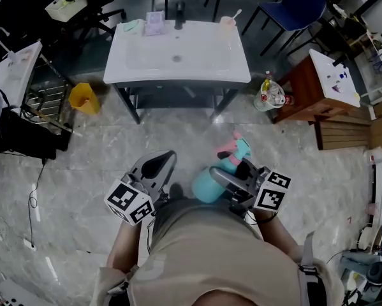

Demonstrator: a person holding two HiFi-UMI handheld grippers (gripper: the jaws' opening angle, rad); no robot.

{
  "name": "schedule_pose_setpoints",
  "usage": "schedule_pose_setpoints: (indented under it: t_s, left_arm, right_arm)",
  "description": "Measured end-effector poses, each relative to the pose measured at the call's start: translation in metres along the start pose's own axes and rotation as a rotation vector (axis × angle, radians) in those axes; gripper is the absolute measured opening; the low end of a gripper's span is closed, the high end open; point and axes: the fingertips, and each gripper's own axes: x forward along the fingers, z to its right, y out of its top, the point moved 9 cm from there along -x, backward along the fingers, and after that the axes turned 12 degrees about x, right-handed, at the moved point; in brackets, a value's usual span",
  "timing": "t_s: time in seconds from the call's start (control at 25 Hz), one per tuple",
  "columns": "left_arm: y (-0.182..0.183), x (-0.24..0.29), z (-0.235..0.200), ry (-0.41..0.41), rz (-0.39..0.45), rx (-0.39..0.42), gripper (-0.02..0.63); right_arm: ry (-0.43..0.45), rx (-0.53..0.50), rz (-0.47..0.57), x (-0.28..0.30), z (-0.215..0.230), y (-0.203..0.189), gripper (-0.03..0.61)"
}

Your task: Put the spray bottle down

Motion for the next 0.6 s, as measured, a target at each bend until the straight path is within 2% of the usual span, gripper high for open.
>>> schedule_pose_setpoints:
  t_s: [0.6]
  left_arm:
    - [0.011,0.025,-0.010,0.068,-0.044,0.023,0.009]
  right_arm:
    - [0.055,-0.017,-0.067,0.020,0.025,0.034,0.273]
